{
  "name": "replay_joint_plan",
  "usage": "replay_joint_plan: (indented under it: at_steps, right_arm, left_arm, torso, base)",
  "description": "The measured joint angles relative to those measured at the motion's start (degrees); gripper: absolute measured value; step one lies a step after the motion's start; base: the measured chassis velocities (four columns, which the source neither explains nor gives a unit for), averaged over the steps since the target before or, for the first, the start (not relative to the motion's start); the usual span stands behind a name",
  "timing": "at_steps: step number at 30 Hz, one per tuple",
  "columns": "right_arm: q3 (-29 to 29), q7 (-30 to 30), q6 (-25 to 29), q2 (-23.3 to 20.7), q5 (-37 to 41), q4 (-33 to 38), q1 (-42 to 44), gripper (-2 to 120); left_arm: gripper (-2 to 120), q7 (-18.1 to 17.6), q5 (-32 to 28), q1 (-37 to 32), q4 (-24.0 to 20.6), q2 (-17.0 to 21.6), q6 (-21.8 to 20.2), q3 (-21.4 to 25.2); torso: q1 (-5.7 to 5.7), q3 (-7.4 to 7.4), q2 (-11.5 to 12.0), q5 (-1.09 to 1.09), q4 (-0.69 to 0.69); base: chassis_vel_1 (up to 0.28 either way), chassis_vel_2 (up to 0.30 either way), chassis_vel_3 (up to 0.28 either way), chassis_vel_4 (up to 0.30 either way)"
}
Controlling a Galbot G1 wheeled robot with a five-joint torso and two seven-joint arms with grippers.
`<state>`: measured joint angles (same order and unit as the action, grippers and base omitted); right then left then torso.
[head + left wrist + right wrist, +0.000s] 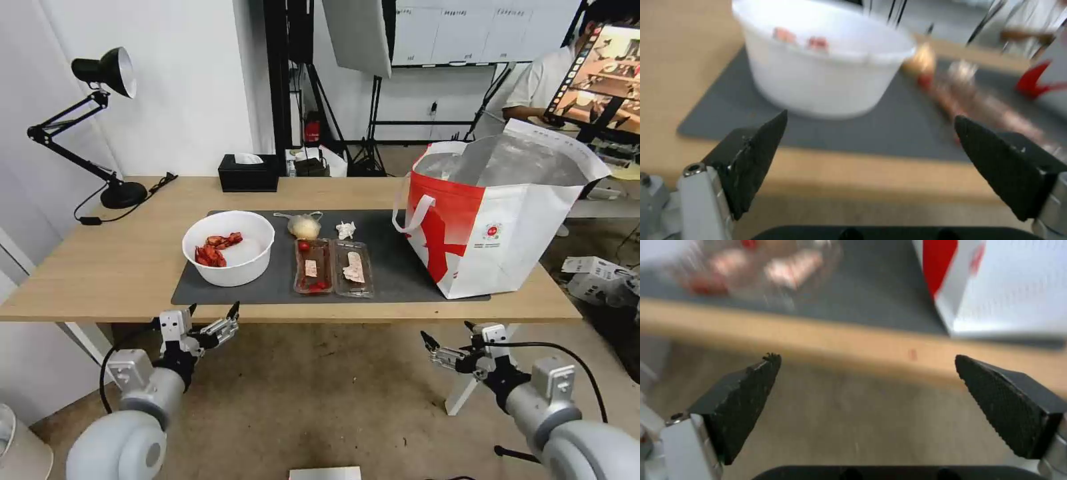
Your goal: Pick up the trash from the table and place it into the takeout bag.
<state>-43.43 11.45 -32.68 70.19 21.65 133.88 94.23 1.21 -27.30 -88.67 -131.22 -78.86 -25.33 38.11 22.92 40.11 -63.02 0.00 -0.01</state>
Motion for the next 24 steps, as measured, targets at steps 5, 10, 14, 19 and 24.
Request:
replay_joint_plan:
  at_steps: [5, 10, 14, 19, 24]
  right_arm:
    - [0.7, -0.9, 12.0, 0.0, 6.7, -0.4, -0.5, 100]
    - [1.0, -1.5, 16.2, 0.1, 9.1, -0.5, -0.6, 100]
    - [1.2, -1.9, 17.0, 0.2, 9.8, -0.5, -0.5, 100]
    - [1.7, -2.2, 17.1, 0.3, 9.8, -0.8, -0.5, 100]
    - [2.3, -3.2, 16.0, -0.1, 10.7, -1.1, -0.9, 100]
  left_arm:
    - [100, 1.6, -2.8, -0.7, 0.4, -0.3, 10.2, -0.1]
    - [100, 1.8, -2.9, -0.8, 0.4, -0.6, 11.1, -0.2]
    - [100, 1.9, -2.9, -0.9, 0.4, -0.7, 11.2, -0.3]
    - [100, 2.1, -2.5, -1.2, 0.4, -0.7, 11.2, -0.4]
    - [100, 2.2, -2.4, -1.0, 0.8, -0.6, 11.2, -0.5]
  torso:
    - [0.0, 0.0, 0.0, -0.01, 0.01]
    - [0.0, 0.0, 0.0, 0.0, 0.01]
    - [0.0, -0.01, 0.0, -0.01, 0.01]
    - [0.0, 0.0, 0.0, 0.0, 0.0]
    - [0.0, 0.0, 0.0, 0.0, 0.0]
  base:
    - [0.0, 0.0, 0.0, 0.0]
    - [0.0, 0.0, 0.0, 0.0]
    - [0.0, 0.0, 0.0, 0.0]
    - [0.0, 0.0, 0.0, 0.0]
    - [0.0, 0.0, 0.0, 0.0]
